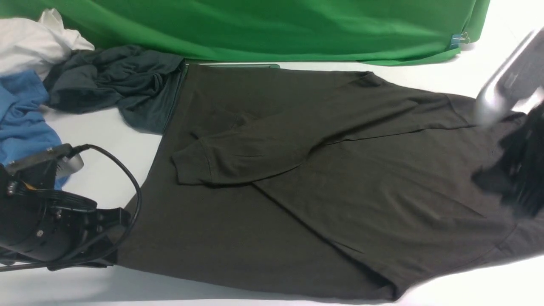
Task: Fold a long-sleeved shirt on a white desktop.
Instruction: 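Grasp the near edge of the shirt at its hem and shoulder corners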
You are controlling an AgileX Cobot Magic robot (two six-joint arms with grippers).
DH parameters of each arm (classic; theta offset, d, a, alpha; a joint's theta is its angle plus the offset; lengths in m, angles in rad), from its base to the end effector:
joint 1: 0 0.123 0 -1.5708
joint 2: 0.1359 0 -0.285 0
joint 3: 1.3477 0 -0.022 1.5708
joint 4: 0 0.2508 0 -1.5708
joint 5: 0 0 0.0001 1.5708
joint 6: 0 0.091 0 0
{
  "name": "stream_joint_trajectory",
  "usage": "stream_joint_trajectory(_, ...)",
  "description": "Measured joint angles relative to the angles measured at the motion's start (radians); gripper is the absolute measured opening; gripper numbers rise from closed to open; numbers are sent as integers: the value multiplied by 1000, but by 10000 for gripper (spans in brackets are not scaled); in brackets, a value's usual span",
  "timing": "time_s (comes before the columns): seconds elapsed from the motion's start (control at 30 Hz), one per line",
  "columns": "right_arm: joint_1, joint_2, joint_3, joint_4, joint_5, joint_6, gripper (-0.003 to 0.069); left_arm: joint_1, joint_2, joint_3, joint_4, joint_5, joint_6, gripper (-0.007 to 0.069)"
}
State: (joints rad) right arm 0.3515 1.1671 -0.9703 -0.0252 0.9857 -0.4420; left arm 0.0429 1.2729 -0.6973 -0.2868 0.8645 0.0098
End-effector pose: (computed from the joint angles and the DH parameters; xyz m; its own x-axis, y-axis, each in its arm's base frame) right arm 0.2052 0.0732 0.3113 -0.6018 -0.6896 -0.4029 -0.6684 0.7110 -0.2184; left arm 0.2074 -0.0107 0.2196 -0.9568 -0.2154 -0.1952 -0.1644 0.9547 -0.2479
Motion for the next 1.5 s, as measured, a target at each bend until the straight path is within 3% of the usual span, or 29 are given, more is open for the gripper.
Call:
stream_joint_trajectory(0.13,0,55,42,-72,37,-74,474,0,0,1,0,-1,6,36)
stream_joint_trajectory(0.27,-1,132,56,-261,88,-100,474,0,0,1,0,-4,14,36)
stream_joint_trajectory(0.5,-44,182,121,-208,-21,-364,474,0,0,1,-3,-9,22,36)
stream_joint_trajectory(0.77,-172,220,276,-206,-183,-471,474,0,0,1,-3,-22,36,36)
stream_joint_trajectory(1.03,-182,231,336,-206,-441,-505,474,0,0,1,-3,-26,37,36)
stream_joint_trajectory(1.5,-182,290,337,-205,-410,-526,474,0,0,1,-3,-28,37,36)
